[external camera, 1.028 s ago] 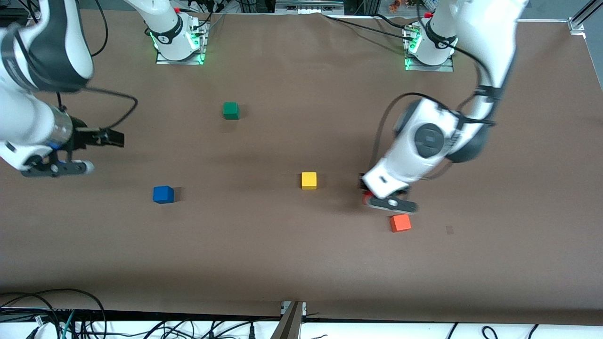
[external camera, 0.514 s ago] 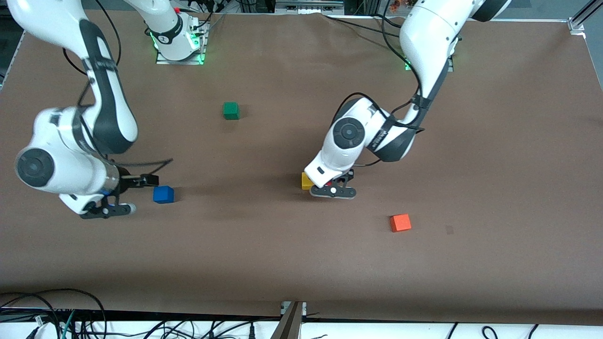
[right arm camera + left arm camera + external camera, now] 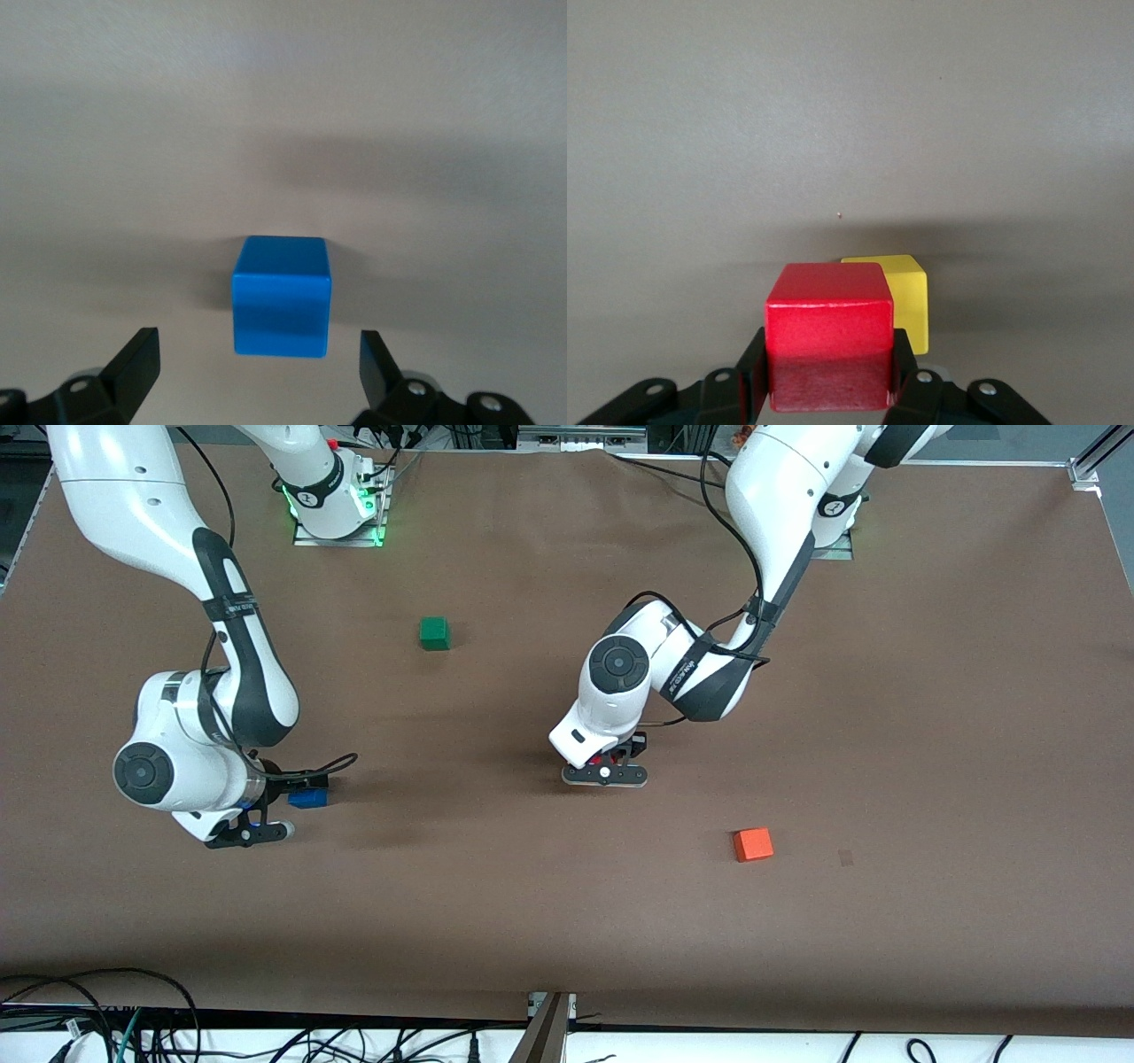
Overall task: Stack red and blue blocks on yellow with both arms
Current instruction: 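Lower the red cube onto the yellow cube while the right gripper grasps blue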
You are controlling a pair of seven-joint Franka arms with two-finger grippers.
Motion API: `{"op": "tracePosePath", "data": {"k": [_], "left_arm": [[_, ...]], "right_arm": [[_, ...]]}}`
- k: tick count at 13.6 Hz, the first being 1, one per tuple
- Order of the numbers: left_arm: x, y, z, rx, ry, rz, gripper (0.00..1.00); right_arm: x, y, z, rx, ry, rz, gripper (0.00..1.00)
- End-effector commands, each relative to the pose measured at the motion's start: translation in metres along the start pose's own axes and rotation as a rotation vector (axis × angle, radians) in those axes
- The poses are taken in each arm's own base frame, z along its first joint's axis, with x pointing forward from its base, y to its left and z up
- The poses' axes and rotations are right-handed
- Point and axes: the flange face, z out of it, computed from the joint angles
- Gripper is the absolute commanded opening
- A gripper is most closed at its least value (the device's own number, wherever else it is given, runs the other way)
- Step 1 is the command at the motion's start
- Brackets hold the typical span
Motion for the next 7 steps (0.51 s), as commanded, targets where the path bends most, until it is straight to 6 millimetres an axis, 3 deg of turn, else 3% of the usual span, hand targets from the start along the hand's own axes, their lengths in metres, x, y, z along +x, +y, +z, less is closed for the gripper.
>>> {"op": "tracePosePath", "data": {"k": [1, 3, 7], "left_arm": [[-0.004, 0.015, 0.003, 0.016, 0.003, -0.021, 0.00], [-0.006, 0.021, 0.007, 0.016, 0.002, -0.022, 0.00], [-0.010, 0.026, 0.014, 0.020, -0.002, -0.031, 0.00]], "right_arm": [[-0.010, 0.002, 0.013, 0.016, 0.021, -0.007, 1.00], [-0.010, 0.004, 0.021, 0.013, 0.036, -0.004, 0.99], [-0.009, 0.003, 0.029, 0.012, 0.040, -0.005, 0.74]]}}
